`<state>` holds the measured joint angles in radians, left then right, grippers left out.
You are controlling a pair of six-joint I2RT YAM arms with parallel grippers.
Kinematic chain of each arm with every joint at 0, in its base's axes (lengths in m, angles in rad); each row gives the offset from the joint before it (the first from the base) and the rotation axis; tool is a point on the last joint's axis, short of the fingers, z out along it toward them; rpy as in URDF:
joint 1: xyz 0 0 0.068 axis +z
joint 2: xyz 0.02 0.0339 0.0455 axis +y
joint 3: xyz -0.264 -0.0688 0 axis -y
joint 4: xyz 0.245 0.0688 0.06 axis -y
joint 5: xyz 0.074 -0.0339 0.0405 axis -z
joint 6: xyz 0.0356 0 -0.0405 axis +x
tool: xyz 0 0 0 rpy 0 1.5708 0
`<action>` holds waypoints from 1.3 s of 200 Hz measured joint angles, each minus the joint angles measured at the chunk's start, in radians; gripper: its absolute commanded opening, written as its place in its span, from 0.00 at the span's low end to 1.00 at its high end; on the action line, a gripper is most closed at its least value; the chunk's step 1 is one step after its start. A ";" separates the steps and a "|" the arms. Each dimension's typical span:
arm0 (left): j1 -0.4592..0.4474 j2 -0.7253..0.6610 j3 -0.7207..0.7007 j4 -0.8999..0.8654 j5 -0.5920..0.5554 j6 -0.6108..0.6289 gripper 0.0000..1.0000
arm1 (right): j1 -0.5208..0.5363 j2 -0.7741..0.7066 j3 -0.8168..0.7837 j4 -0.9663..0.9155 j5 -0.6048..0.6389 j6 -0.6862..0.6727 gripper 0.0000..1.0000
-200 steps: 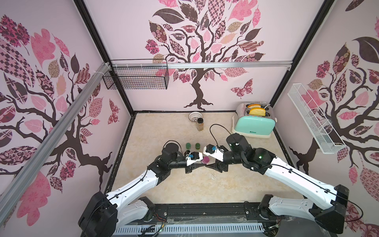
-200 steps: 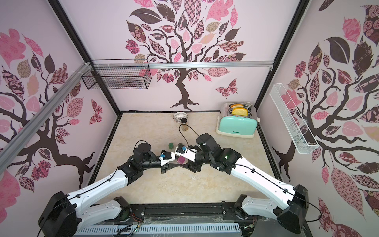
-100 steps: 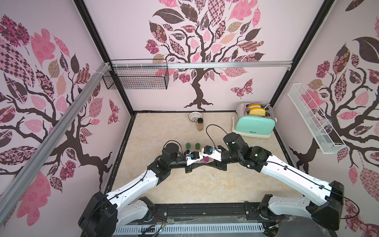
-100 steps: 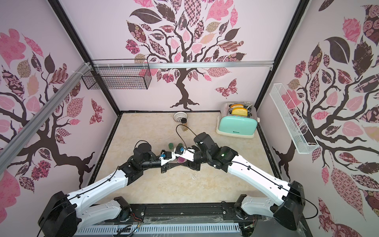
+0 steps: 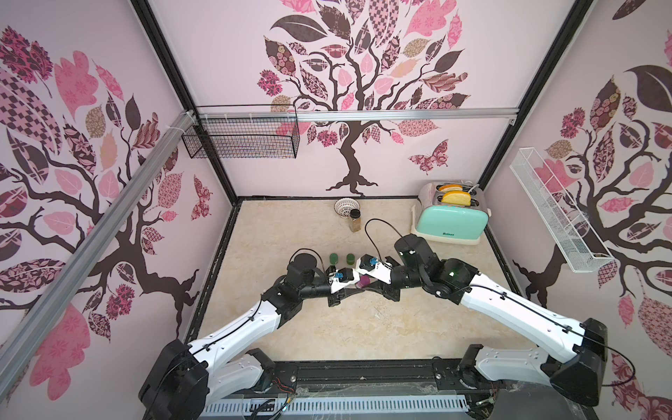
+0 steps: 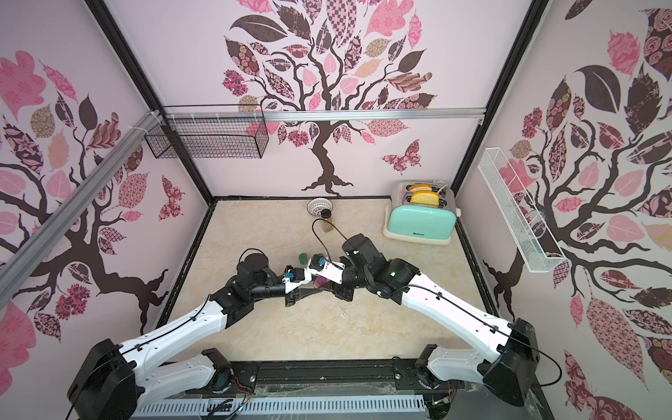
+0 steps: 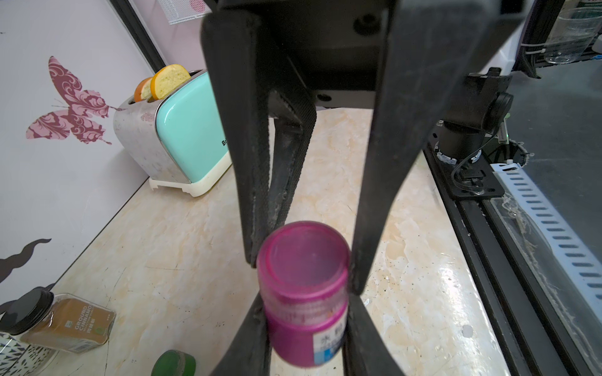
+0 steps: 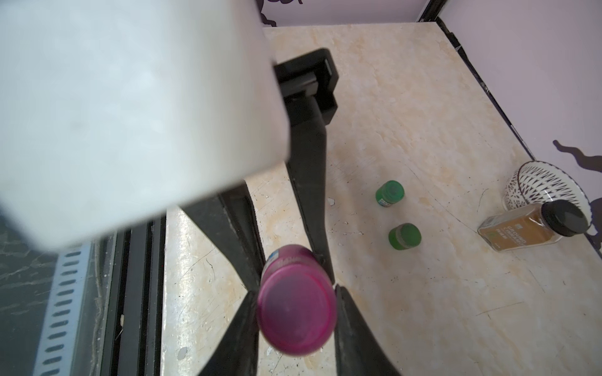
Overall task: Close the paint jar lid
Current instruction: Screw the lid onto the paint jar.
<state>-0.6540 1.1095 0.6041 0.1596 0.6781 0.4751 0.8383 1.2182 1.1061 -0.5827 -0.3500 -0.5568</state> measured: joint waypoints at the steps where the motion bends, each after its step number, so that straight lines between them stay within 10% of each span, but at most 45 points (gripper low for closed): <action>1: 0.000 0.000 0.000 0.000 0.000 0.000 0.23 | 0.000 0.000 0.000 0.001 0.001 0.003 0.04; 142: 0.013 -0.027 -0.030 0.002 -0.162 0.003 0.20 | 0.206 0.117 0.063 0.062 0.531 0.963 0.00; 260: 0.012 -0.045 -0.031 0.032 -0.176 0.014 0.19 | 0.216 0.105 0.082 0.053 0.566 0.930 0.00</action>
<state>-0.6422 1.0645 0.5735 0.1921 0.5018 0.4889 1.0546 1.3228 1.1885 -0.5293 0.2157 0.3729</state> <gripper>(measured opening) 0.315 0.336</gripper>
